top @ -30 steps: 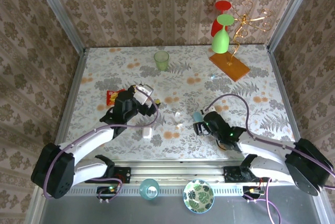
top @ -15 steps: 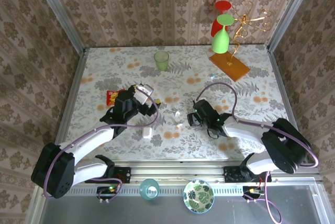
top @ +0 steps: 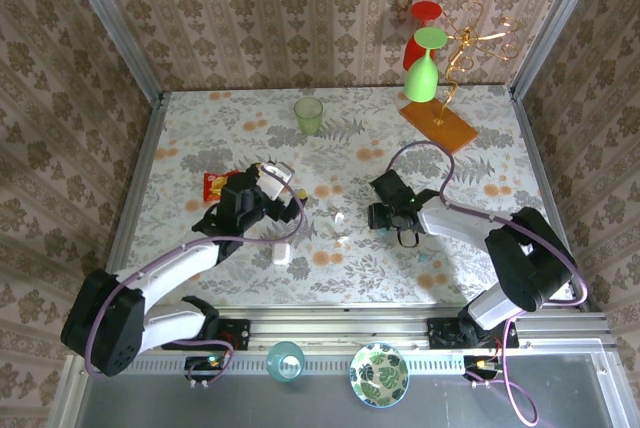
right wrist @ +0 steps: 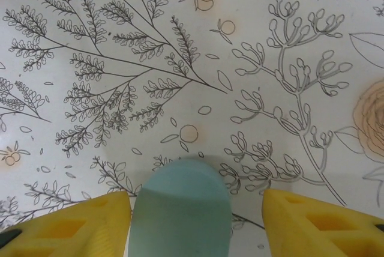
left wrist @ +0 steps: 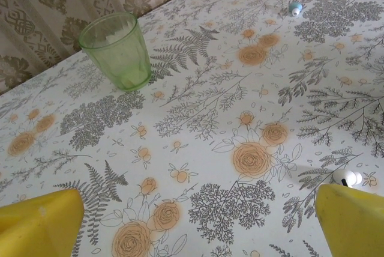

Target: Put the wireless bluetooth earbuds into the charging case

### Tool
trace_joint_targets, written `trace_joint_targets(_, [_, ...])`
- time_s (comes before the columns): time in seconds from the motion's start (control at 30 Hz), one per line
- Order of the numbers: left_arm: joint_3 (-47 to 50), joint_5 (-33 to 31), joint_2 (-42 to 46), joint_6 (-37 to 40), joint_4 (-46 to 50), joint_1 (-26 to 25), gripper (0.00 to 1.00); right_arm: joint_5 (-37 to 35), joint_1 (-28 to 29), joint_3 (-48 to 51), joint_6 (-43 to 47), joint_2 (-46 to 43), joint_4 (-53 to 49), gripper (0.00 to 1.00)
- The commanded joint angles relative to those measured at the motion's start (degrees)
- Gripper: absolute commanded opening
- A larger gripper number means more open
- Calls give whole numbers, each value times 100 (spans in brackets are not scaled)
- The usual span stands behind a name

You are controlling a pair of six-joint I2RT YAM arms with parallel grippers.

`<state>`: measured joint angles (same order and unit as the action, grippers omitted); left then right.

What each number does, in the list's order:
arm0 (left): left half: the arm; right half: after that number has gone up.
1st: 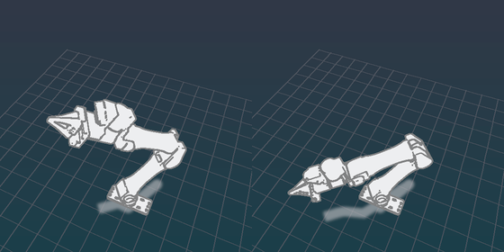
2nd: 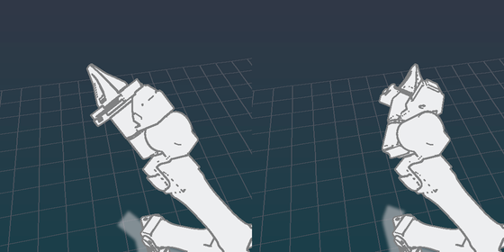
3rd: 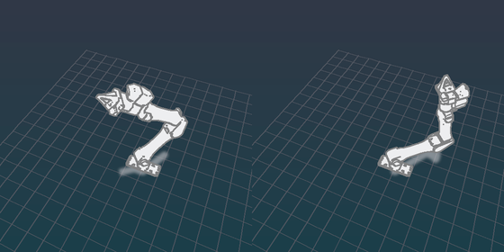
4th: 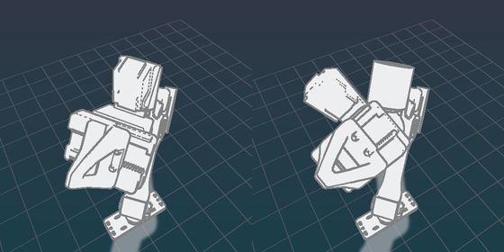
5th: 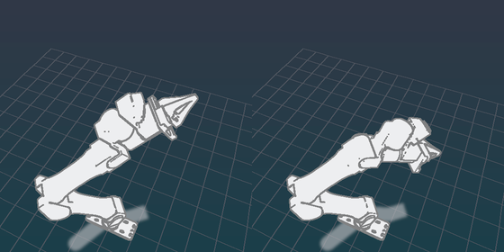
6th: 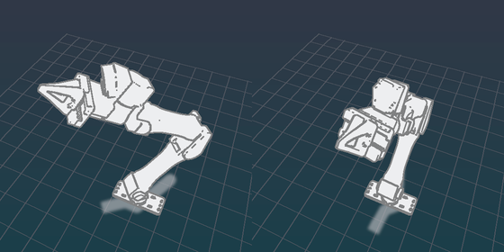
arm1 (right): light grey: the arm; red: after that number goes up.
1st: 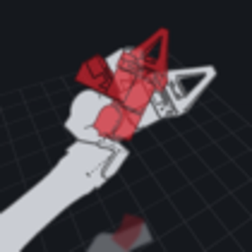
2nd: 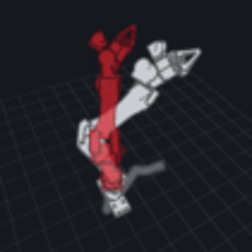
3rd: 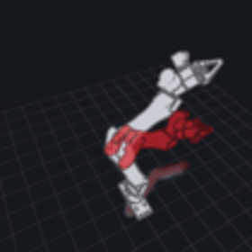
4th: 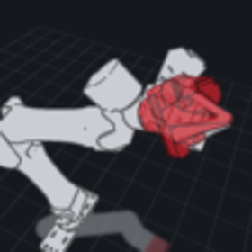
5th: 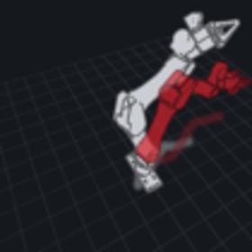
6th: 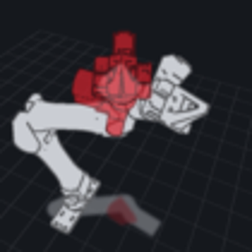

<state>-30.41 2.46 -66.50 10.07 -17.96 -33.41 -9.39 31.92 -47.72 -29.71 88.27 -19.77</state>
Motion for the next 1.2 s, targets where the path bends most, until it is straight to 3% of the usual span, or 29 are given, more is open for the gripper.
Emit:
trace_joint_targets(0.0, [-87, 128, -64, -128, -6, -52, 100, 341, -89, -376, 22, 41, -1020, 62])
trace_joint_targets(0.13, [-105, 173, -117, -117, -57, -59, 100, 220, -154, -1038, -99, 392, -1989, 79])
trace_joint_targets(0.27, [-105, 198, -128, -95, -63, -69, 100, 186, -180, -1619, -532, 820, -2657, 89])
trace_joint_targets(0.37, [-81, 203, -125, -58, -67, -78, 100, 438, -194, -1881, -586, 1029, -2879, 89])
trace_joint_targets(0.67, [-53, 247, -145, 16, -101, -96, 100, 949, -314, -2635, -469, 1800, -3360, 70])
trace_joint_targets(0.87, [-18, 229, -135, -21, -142, -91, 100, 831, -362, -2873, -233, 2130, -3496, 60])
trace_joint_targets(1.03, [-2, 271, -144, -15, -168, -104, 100, 868, -375, -2963, -203, 2304, -3504, 56])
trace_joint_targets(1.17, [43, 341, -166, 18, -309, -113, 100, 864, -388, -2962, -218, 2344, -3463, 41])
